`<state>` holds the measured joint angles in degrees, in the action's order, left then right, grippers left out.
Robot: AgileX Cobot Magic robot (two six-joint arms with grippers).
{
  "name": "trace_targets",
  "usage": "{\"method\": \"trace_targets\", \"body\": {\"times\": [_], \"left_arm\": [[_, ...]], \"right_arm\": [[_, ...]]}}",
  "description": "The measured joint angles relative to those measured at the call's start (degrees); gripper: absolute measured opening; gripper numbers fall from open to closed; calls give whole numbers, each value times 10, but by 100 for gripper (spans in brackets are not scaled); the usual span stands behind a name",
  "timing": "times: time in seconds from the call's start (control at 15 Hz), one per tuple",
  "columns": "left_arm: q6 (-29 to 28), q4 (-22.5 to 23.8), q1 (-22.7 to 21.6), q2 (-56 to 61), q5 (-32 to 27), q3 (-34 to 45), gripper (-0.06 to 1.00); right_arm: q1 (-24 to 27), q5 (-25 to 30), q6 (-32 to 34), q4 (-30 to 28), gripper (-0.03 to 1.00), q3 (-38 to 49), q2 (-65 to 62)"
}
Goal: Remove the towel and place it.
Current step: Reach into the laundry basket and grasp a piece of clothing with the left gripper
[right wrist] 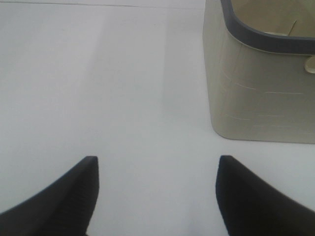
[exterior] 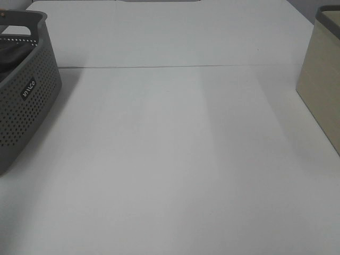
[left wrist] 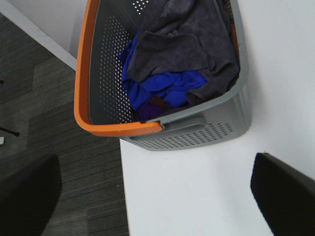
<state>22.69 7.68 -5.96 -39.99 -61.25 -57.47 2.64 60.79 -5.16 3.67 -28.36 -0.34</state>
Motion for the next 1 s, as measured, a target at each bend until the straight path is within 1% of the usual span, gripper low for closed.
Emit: {"method": "trace_targets", "body": {"times": [0.07,0.13,0.27,0.33,0.53,0.6,0.73,1.0], "left_arm": [[123,3,0,-117,-1,-68,99],[155,3,0,-147,-3,-86,99],[249,12,0,-251,-11,-143,99],[272,23,0,-303,-17,-175,99],[292,65,-6,-426,-18,-257,99],[310,76,-7,-465,-18,-281,99],[350,96,-7,-552,-17,-320,99],[382,128,-7,-666,9,-367,99]], "right_arm": [[0,0,0,0,66,0,0],[0,0,0,0,66,0,0],[0,0,0,0,66,0,0],[0,0,0,0,66,0,0],[0,0,0,0,66,0,0],[0,0,0,0,66,0,0],[0,0,0,0,66,0,0],[0,0,0,0,66,0,0]]}}
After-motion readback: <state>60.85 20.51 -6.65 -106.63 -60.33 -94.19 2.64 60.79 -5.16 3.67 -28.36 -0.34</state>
